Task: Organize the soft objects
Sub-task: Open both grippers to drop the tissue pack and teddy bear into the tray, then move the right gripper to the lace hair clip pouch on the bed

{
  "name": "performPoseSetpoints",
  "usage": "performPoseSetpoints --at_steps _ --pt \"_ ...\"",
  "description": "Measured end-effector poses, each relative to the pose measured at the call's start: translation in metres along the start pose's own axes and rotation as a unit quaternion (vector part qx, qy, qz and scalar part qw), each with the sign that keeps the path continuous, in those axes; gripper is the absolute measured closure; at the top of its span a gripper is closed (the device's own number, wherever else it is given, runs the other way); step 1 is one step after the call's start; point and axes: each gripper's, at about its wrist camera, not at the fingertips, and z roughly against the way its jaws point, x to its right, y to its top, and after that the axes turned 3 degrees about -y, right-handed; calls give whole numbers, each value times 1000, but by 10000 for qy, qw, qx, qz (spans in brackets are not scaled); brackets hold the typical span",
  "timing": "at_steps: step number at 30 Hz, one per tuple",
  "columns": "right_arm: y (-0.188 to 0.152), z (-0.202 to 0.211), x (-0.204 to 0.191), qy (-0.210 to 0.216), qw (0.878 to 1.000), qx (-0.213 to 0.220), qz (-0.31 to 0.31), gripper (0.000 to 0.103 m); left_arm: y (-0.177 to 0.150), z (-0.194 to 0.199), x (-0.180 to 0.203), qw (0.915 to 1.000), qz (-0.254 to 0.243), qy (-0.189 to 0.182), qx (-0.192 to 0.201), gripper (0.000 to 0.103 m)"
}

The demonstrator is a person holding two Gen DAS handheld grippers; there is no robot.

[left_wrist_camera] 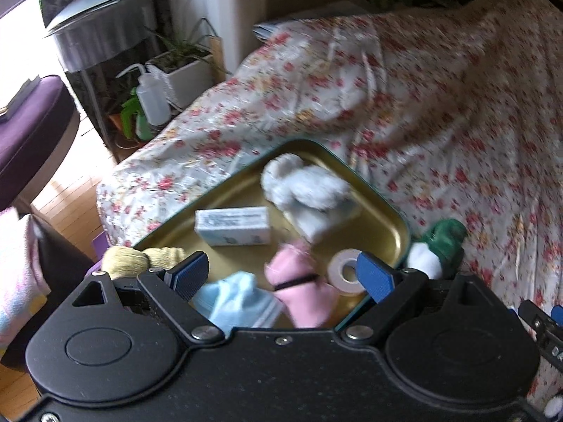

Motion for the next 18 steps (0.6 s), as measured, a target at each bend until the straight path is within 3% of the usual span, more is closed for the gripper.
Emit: performPoseSetpoints --at_steps 7,13,18 --pt "-14 -7 -11 254 9975 -218 624 25 -4 -8 28 9994 -322 -92 -131 15" --pt "-38 -14 -44 524 9859 -353 1551 25 -4 -11 44 9987 -420 -212 -186 15" --pt "-50 -26 -61 474 9776 -507 1985 26 -5 -13 51 9981 -492 -288 -226 15"
